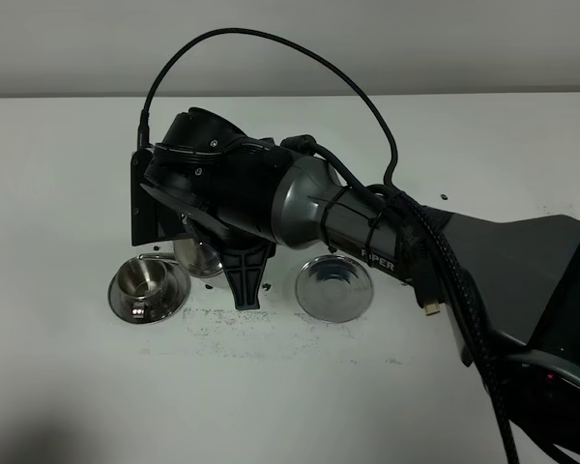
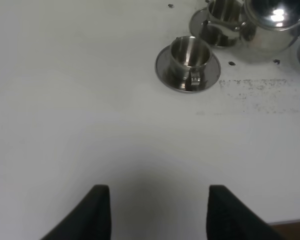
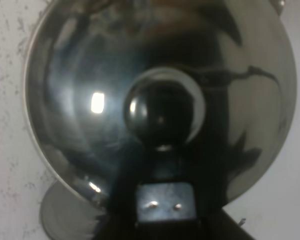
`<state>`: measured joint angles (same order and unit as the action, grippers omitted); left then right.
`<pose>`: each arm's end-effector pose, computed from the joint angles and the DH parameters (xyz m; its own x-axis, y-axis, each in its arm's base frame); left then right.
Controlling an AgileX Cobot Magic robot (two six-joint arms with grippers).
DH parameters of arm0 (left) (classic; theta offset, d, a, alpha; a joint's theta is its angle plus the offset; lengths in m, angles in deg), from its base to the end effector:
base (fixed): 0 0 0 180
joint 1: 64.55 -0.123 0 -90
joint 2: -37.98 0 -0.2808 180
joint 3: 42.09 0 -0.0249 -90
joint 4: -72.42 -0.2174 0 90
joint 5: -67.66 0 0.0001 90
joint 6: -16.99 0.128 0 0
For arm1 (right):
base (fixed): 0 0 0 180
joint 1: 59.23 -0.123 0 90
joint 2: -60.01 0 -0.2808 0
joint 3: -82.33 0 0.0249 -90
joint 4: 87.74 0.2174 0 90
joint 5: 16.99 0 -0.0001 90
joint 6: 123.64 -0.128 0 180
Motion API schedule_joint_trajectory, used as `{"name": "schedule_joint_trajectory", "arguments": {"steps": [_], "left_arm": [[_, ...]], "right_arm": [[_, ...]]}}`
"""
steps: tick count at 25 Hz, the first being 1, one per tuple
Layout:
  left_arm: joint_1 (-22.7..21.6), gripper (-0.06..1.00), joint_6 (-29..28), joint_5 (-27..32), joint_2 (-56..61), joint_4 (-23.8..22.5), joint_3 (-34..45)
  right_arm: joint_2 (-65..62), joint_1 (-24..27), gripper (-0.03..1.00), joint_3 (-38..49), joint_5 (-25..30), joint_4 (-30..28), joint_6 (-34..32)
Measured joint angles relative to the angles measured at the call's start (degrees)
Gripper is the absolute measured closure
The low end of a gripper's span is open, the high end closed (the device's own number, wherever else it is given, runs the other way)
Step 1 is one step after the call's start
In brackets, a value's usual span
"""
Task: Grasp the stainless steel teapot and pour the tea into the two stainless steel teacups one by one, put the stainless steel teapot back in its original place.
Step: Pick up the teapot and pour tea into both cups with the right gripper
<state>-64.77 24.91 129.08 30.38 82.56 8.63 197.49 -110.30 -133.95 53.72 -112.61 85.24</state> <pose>0.0038 -0.0198 0.2334 -0.4827 0.0504 -0.8743 0.1567 0.9872 -0.0296 0.3193 0.3144 0.1792 -0.0812 -0.9914 0.1023 -0.9094 0.0316 -0.4147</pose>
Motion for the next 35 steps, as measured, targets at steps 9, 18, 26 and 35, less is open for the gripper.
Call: {"name": "schedule_joint_trajectory", "arguments": {"steps": [9, 18, 26, 35], "left_arm": [[0.0, 0.52, 0.0, 0.0, 0.0, 0.0, 0.0], [0.0, 0.52, 0.0, 0.0, 0.04, 0.0, 0.0], [0.0, 0.52, 0.0, 0.0, 0.04, 0.0, 0.0], [0.0, 0.52, 0.0, 0.0, 0.04, 0.0, 0.0]], "right_arm": [[0.18, -1.31, 0.78, 0.0, -0.05, -3.03, 0.0], [0.9, -1.68, 0.78, 0.0, -0.05, -5.07, 0.16], [0.9, -2.5, 0.78, 0.0, -0.16, -7.58, 1.7], [0.9, -3.21, 0.78, 0.0, -0.11, -10.08, 2.55]]}}
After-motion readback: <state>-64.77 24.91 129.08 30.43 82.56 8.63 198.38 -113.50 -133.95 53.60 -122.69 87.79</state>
